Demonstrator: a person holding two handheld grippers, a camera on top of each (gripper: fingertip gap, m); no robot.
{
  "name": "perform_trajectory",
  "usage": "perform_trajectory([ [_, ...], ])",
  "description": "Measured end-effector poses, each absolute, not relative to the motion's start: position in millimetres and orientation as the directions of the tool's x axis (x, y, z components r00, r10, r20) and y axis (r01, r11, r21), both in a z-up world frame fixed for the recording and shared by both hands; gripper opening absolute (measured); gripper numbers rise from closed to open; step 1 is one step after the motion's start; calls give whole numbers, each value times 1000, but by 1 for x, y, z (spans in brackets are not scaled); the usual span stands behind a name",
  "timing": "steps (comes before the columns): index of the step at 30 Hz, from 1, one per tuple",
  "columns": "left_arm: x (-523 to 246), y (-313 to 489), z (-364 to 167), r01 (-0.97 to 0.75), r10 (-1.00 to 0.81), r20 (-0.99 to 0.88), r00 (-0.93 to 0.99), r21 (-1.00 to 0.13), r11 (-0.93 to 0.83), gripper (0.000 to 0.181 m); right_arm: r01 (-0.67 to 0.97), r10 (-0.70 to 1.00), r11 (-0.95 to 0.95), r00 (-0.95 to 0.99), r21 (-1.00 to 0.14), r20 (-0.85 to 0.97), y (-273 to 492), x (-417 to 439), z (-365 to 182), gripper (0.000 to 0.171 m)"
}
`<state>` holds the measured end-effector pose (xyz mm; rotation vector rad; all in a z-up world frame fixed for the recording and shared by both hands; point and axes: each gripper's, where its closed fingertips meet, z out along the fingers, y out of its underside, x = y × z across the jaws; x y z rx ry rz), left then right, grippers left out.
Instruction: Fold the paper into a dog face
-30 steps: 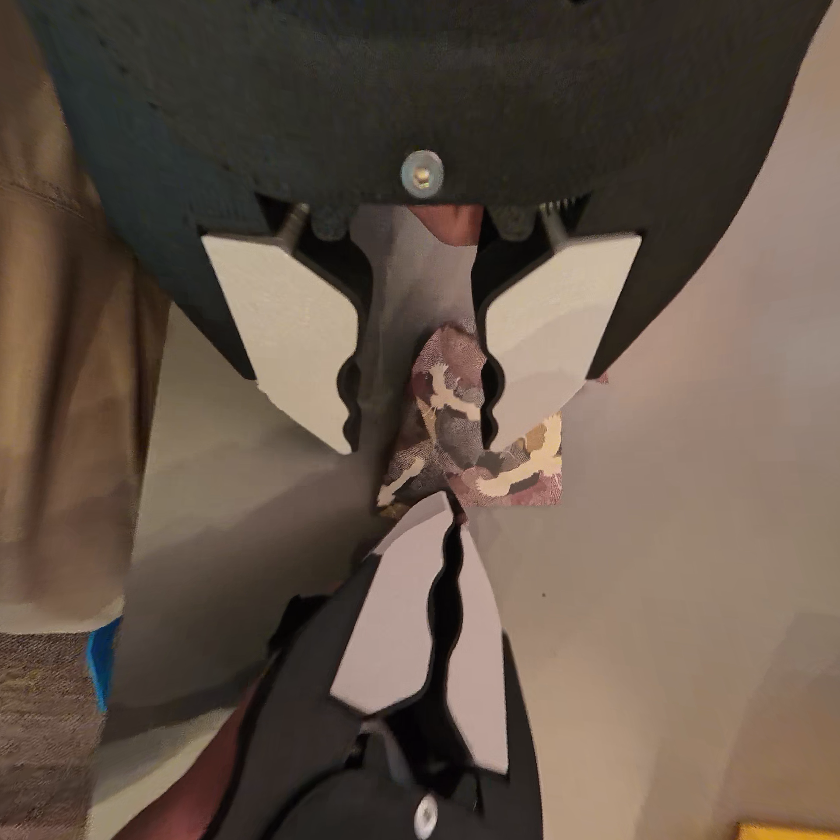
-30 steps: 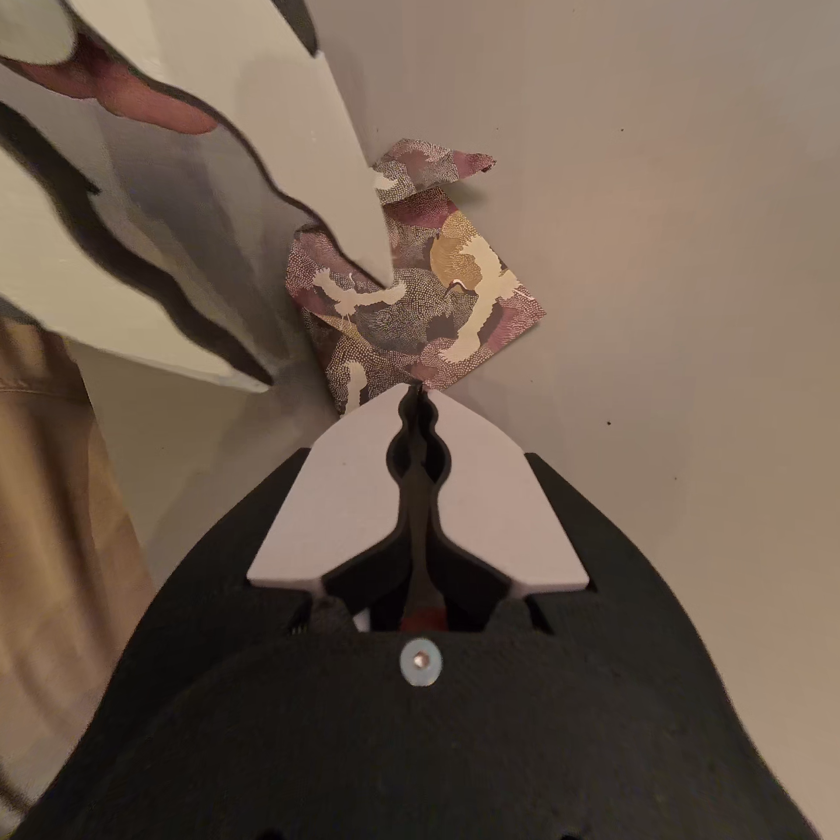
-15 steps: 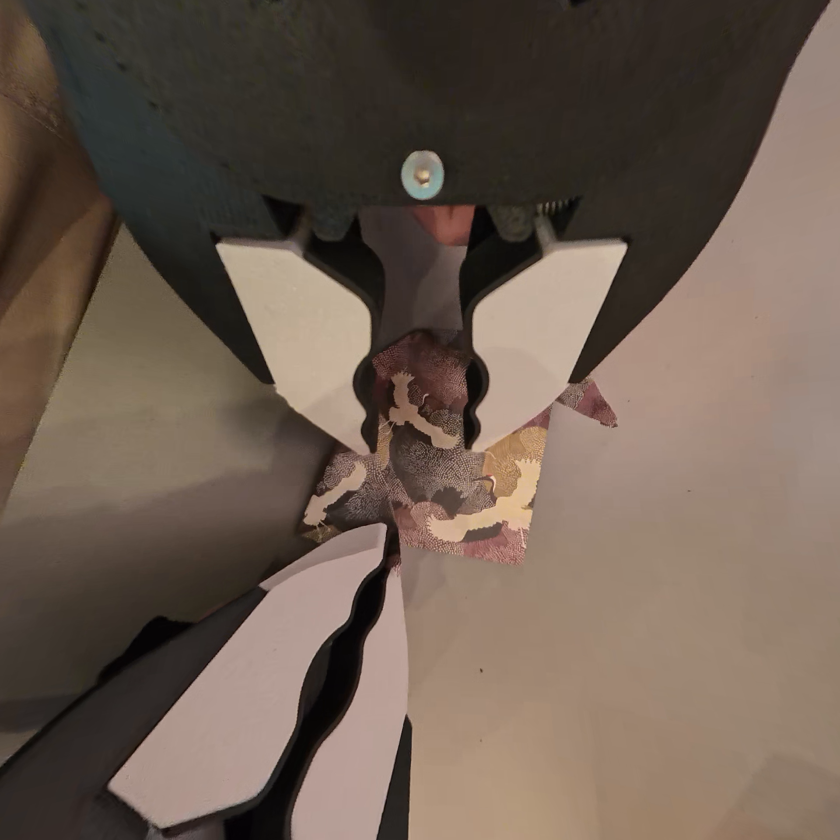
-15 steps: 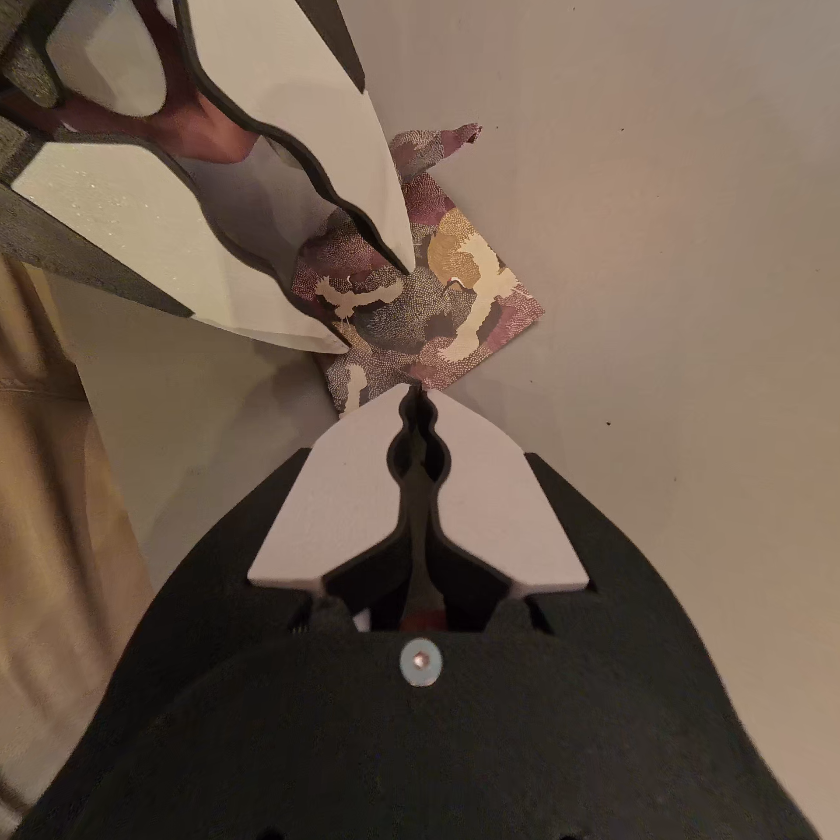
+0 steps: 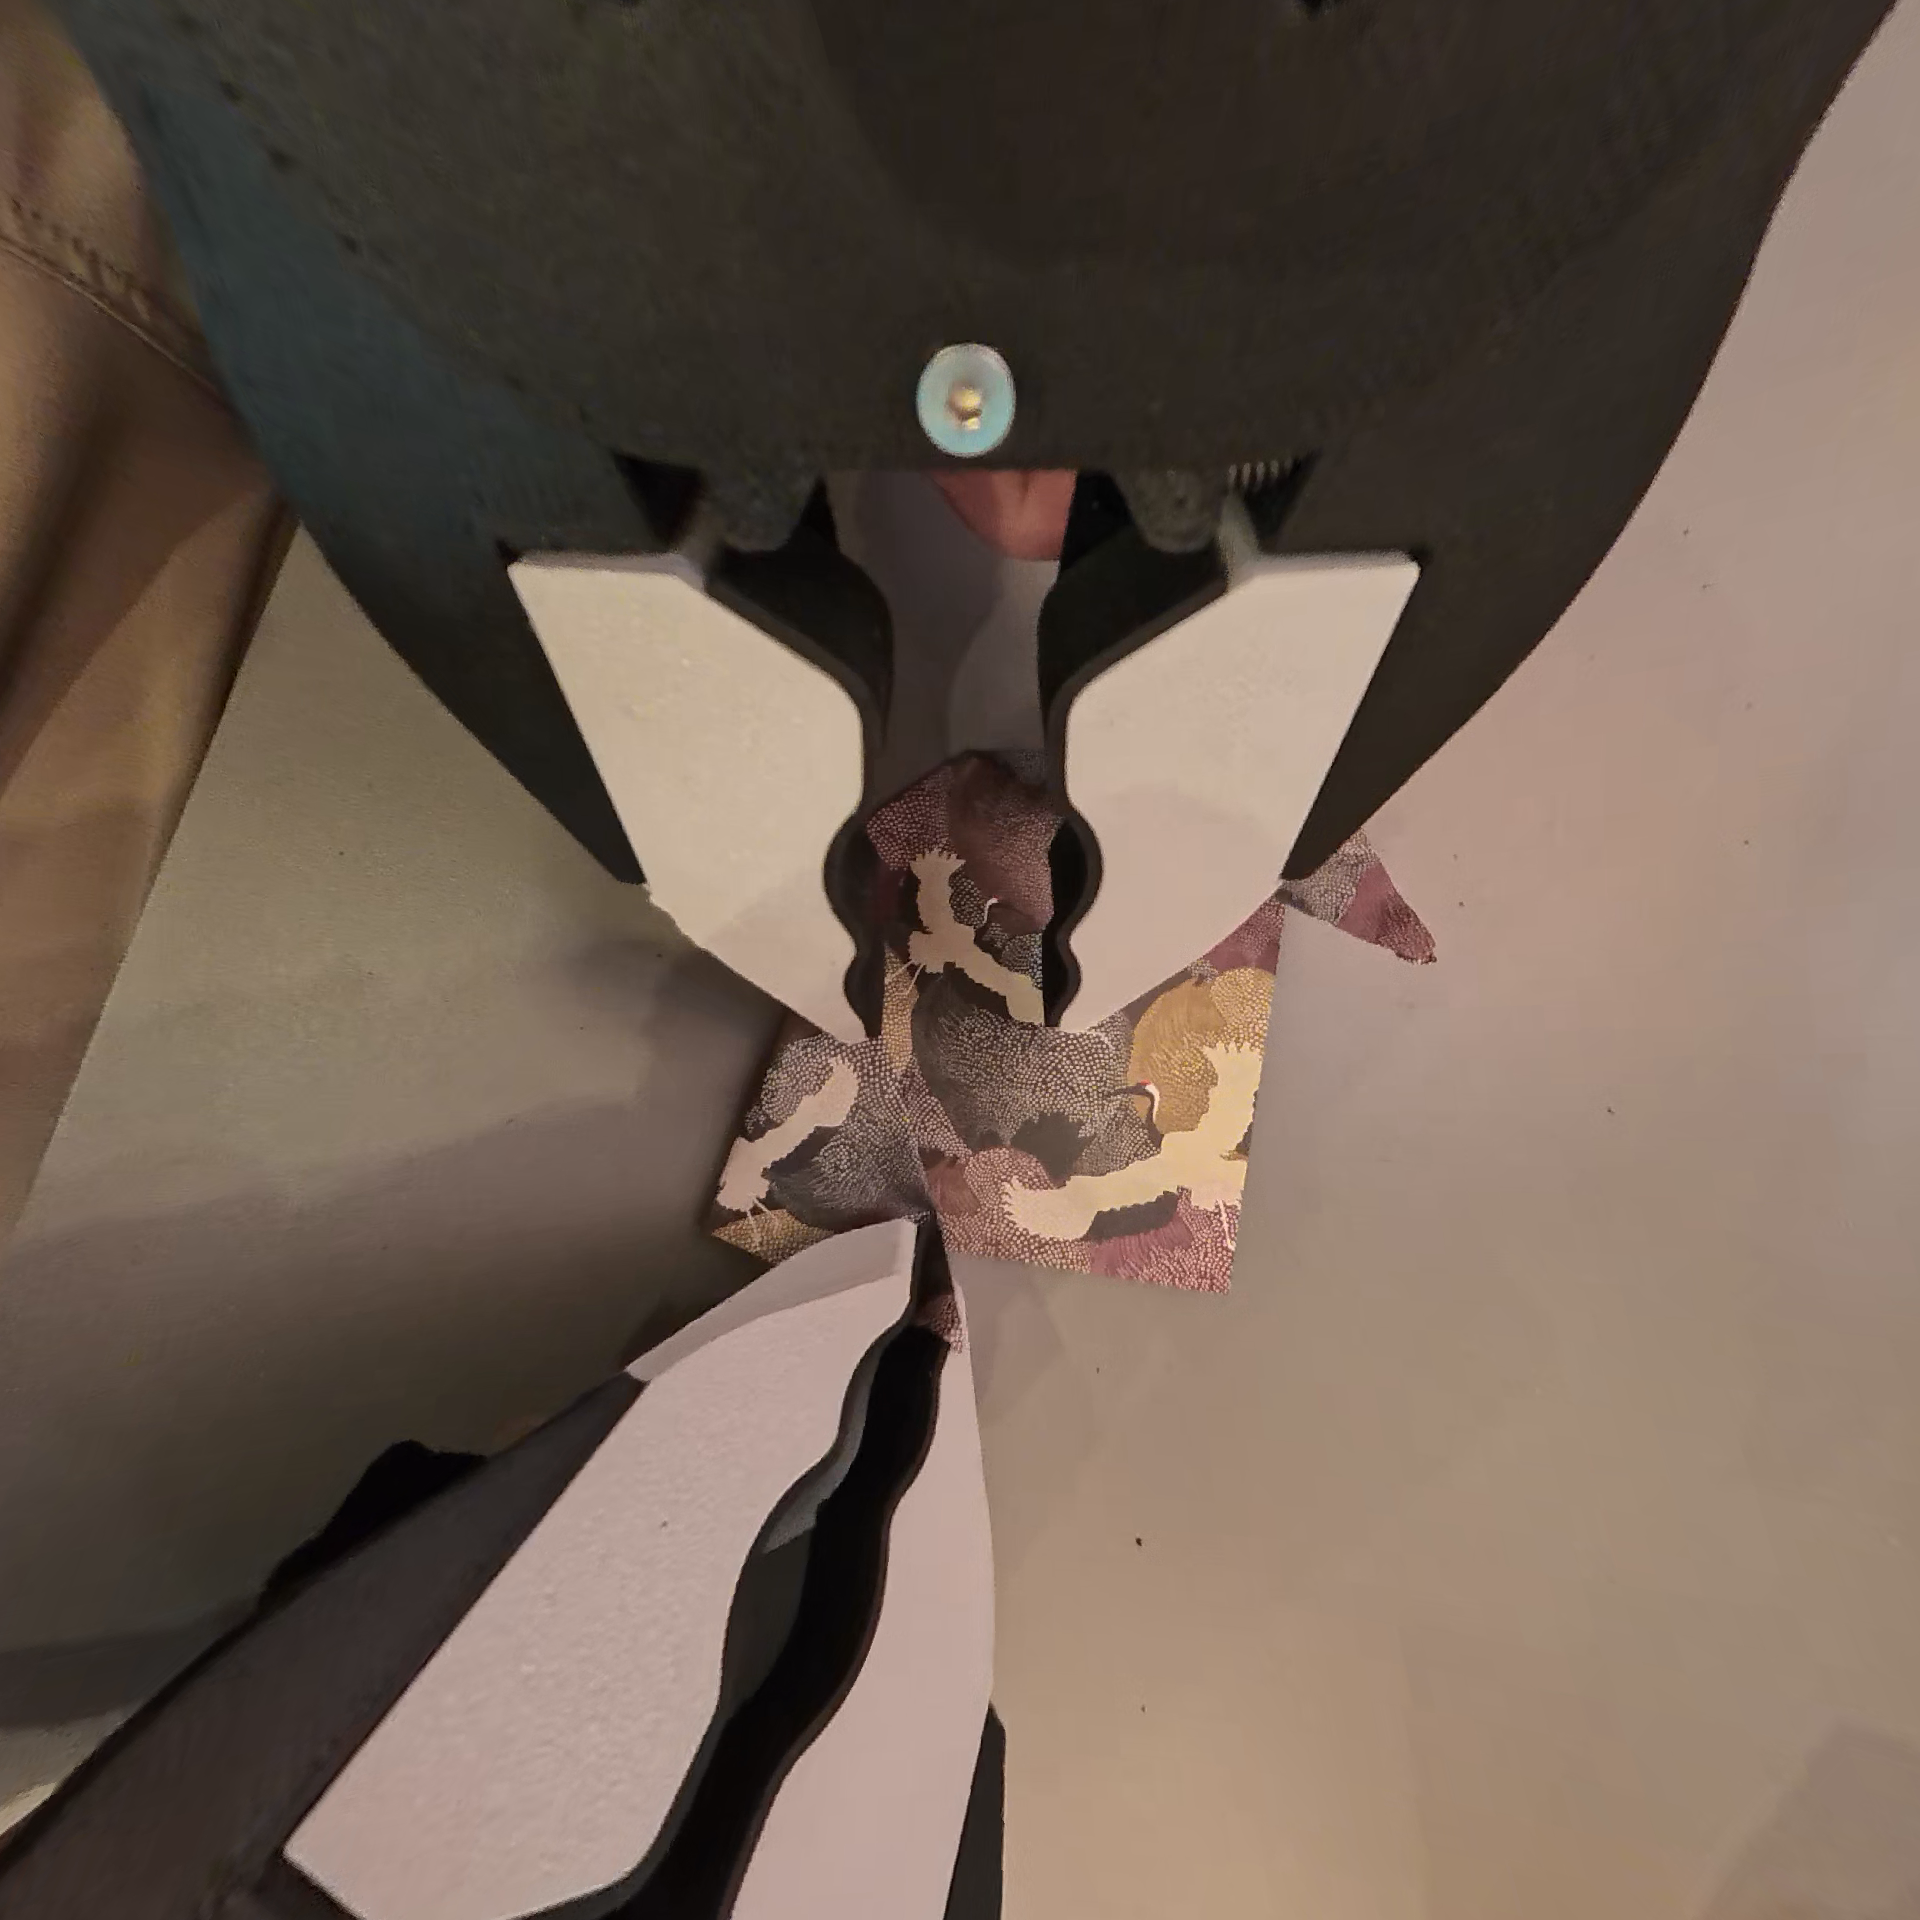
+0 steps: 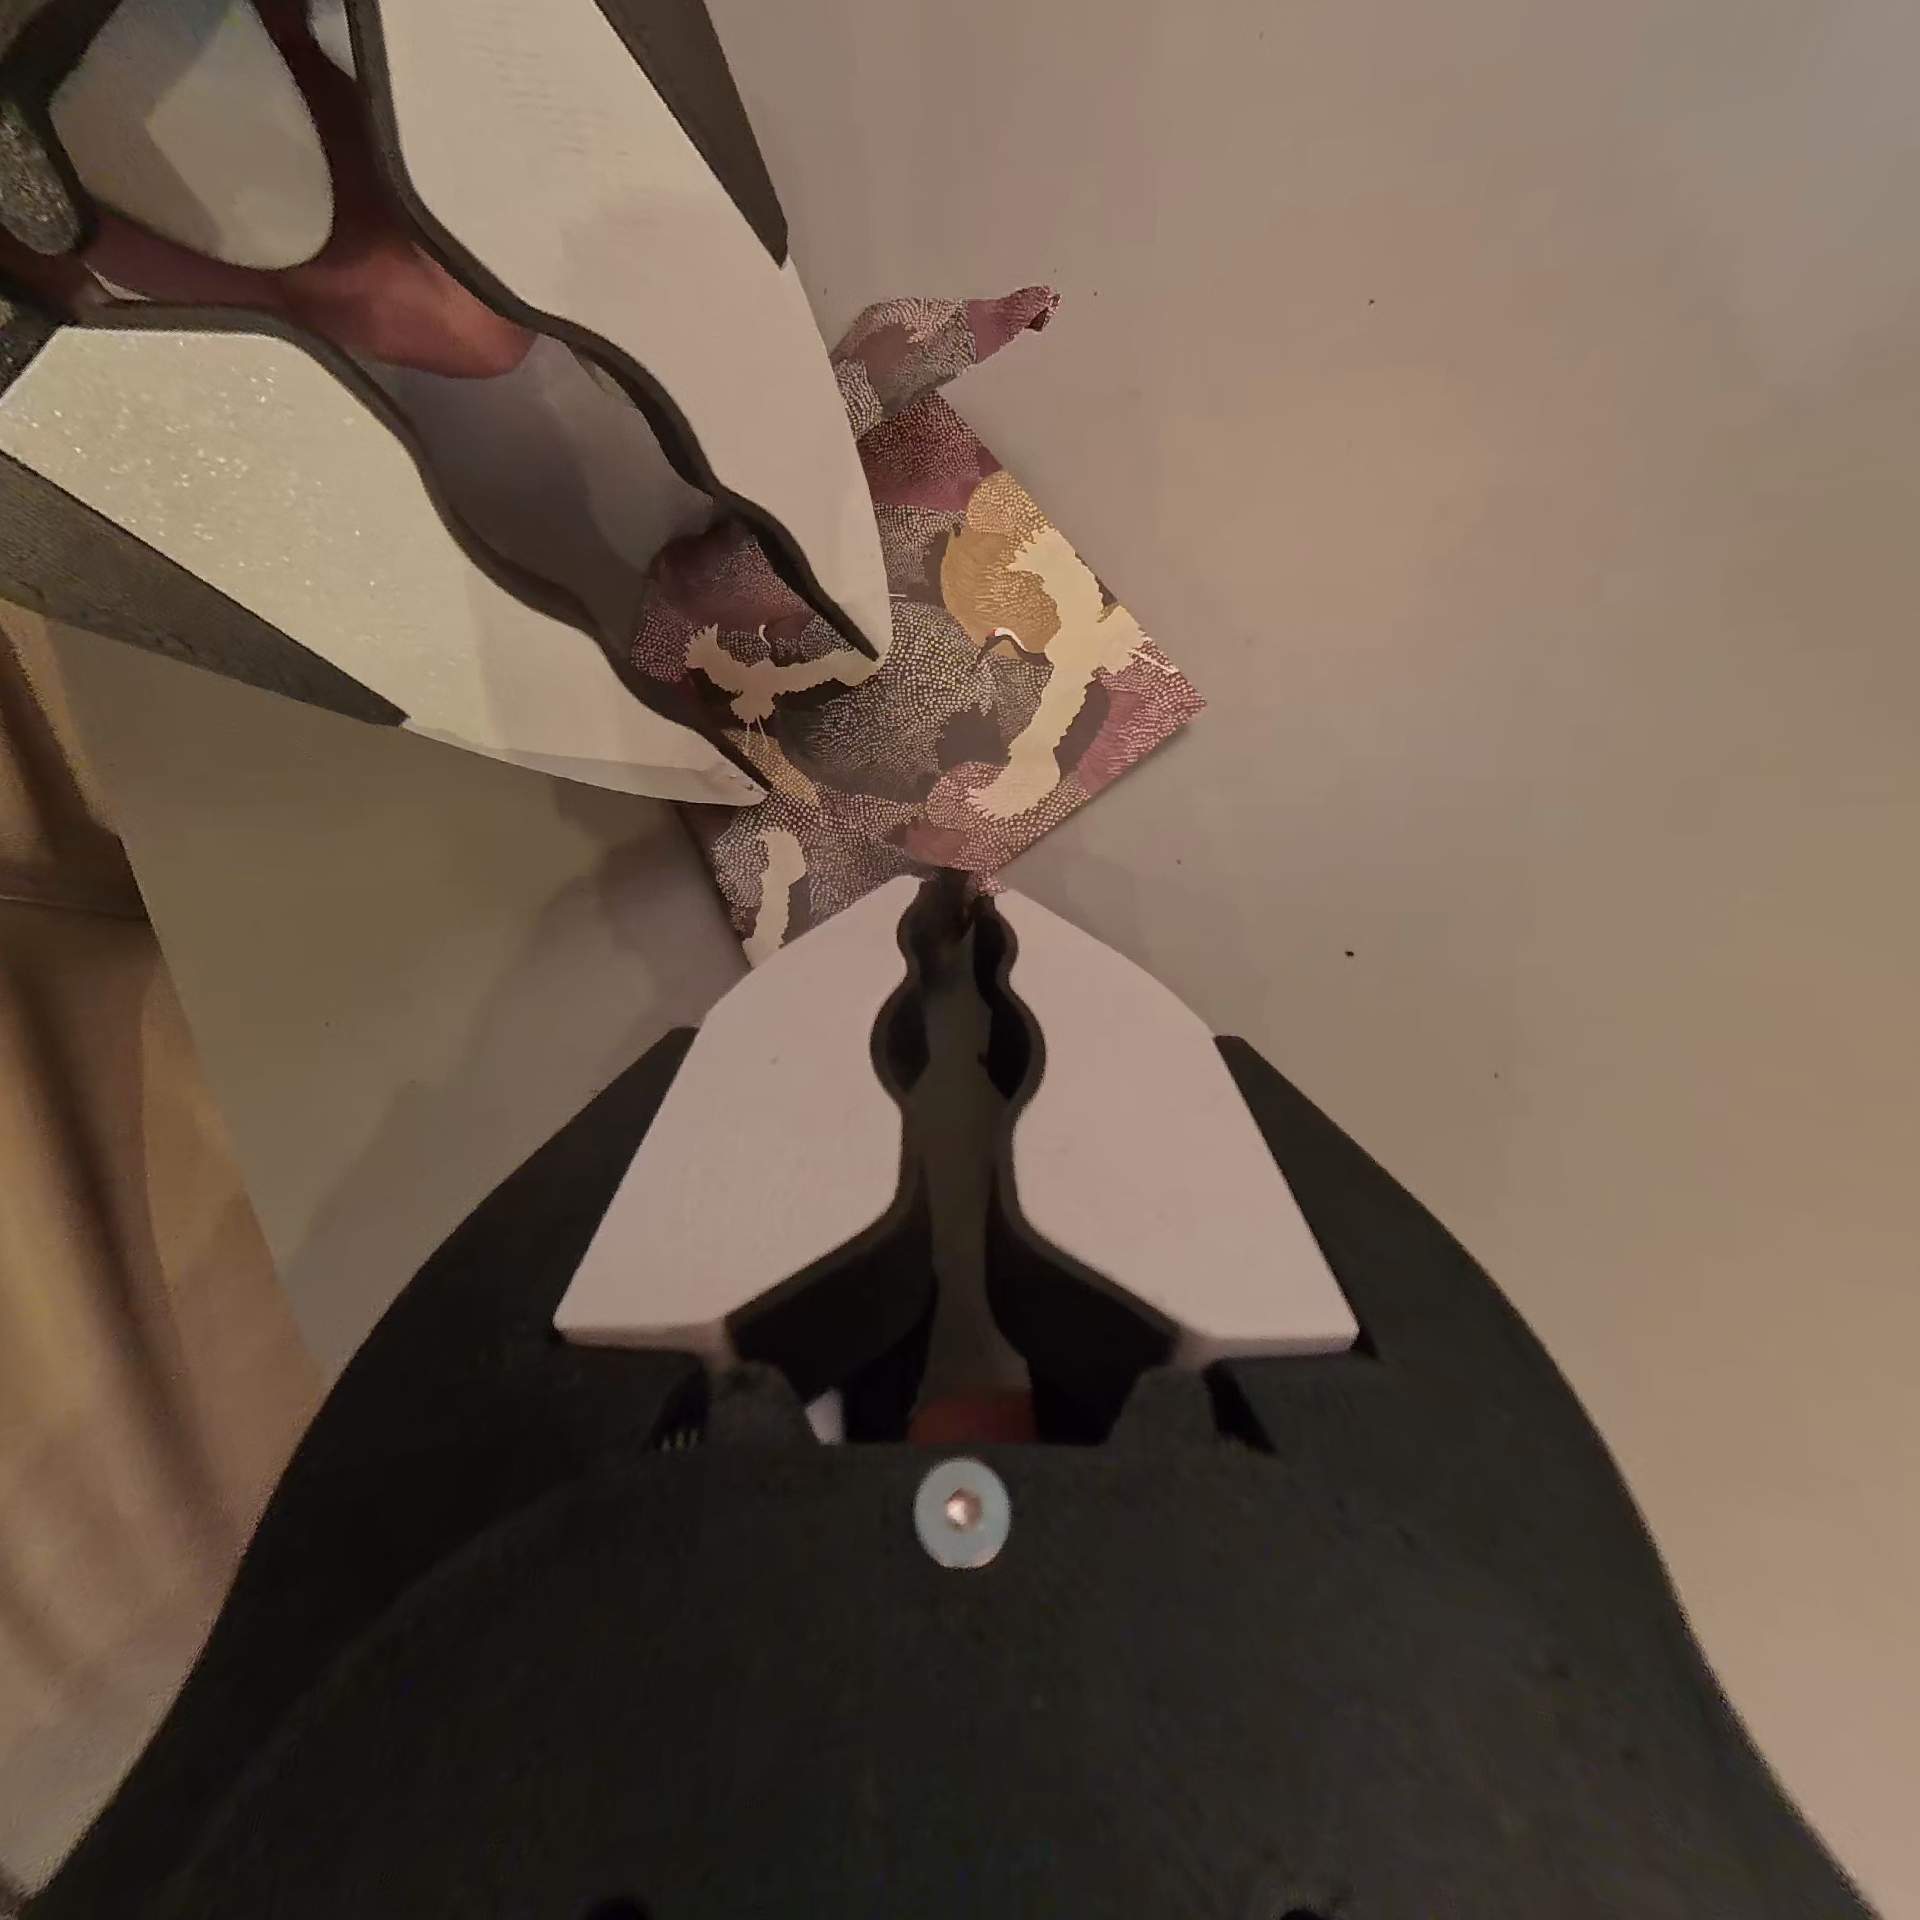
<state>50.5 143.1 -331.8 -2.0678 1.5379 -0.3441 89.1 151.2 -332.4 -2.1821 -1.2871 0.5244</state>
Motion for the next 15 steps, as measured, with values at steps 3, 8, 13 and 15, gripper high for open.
perform_trajectory([
  [3,51,143,-332,-806,-942,-111,317,-555,-206,29,673,883,-387,467,-630,-44,151,90,-332,5],
  [8,51,142,-332,-812,-943,-123,308,-551,-193,27,632,873,-418,478,-652,-97,152,90,-332,6],
  [13,51,142,-332,-813,-945,-123,304,-550,-190,27,617,869,-419,486,-666,-96,157,95,-326,15],
  [15,51,142,-332,-815,-945,-125,303,-548,-188,27,606,869,-419,483,-676,-107,157,94,-324,12],
])
